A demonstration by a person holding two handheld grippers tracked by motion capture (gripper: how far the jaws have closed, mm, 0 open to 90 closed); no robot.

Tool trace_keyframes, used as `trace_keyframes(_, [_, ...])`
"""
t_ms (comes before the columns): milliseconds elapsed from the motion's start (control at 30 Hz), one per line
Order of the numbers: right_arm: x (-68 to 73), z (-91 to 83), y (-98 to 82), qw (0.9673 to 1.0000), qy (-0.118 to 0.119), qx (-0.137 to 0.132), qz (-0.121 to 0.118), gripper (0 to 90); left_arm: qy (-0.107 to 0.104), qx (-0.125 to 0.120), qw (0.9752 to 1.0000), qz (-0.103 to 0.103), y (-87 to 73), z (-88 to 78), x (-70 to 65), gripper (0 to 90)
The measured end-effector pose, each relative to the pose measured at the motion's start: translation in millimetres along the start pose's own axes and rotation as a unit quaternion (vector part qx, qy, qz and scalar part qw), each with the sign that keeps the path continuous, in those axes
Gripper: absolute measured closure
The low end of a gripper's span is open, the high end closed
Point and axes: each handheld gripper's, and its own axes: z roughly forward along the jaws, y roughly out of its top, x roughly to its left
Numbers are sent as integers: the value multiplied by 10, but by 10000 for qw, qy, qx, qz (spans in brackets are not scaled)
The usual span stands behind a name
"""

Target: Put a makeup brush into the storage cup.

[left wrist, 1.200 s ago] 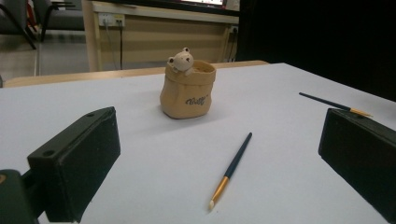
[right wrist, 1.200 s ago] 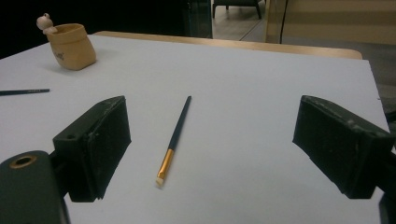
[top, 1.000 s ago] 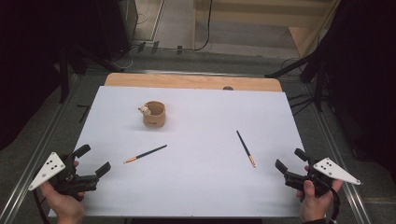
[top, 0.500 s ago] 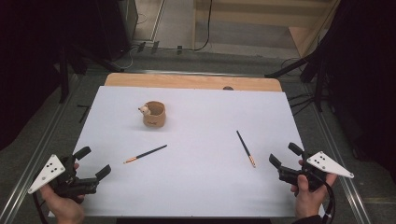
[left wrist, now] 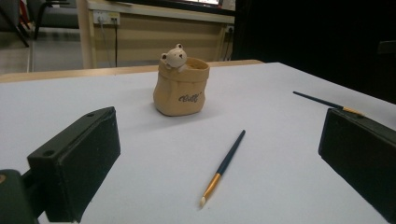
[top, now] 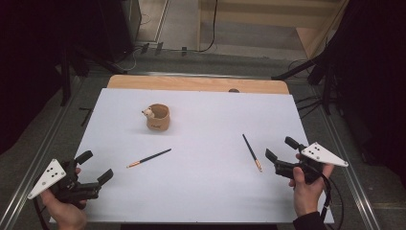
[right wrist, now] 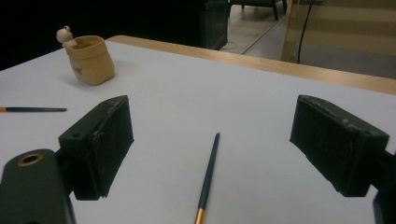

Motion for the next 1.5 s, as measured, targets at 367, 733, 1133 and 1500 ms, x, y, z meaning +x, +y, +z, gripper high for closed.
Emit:
trace_keyframes(367, [16, 316, 200, 9996, 51, 269, -123, 136, -12, 4, 10000, 4, -10, -10, 8, 0])
trace_keyframes(733, [68, 588, 302, 9987, 81, 478, -143, 137, -10, -22, 10000, -15, -10, -15, 9, 0])
trace_keyframes(1133, [-28, 789, 445, 9910, 86, 1338, 52, 143, -25, -5, 10000, -10, -13, -17, 17, 0])
trace_keyframes(1500, [-29, 963, 414, 9703, -30, 2419, 61, 220, -41, 33, 10000, -2, -14, -5, 12, 0])
